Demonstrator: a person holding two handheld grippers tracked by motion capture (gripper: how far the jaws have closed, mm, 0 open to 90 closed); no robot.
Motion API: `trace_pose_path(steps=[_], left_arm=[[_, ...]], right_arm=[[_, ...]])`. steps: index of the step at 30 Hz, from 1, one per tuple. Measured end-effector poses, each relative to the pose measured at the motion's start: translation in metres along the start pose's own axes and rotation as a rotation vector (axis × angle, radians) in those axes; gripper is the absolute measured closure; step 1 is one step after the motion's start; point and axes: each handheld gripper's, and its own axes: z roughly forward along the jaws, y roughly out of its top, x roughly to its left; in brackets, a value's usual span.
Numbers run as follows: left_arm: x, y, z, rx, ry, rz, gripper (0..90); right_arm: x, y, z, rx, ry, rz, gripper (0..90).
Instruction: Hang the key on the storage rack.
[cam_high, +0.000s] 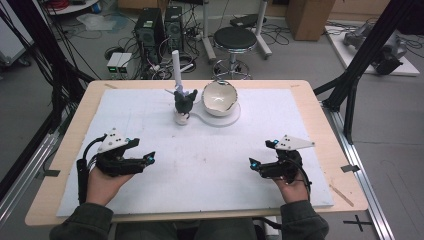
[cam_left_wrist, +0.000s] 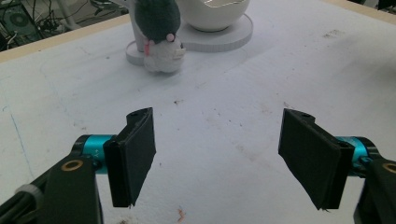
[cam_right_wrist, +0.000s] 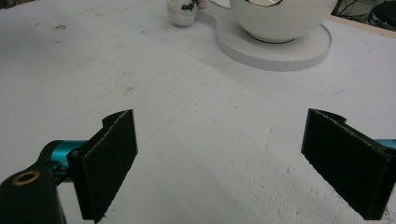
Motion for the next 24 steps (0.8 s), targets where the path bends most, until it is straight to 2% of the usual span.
trace_pose_path(steps=[24], left_arm=[[-0.001,-0.015,-0.009,0.001,0.011,-0.009,24.9]], right_arm=[[0.0,-0.001,0.0,0.004,0.001,0.006,9.7]])
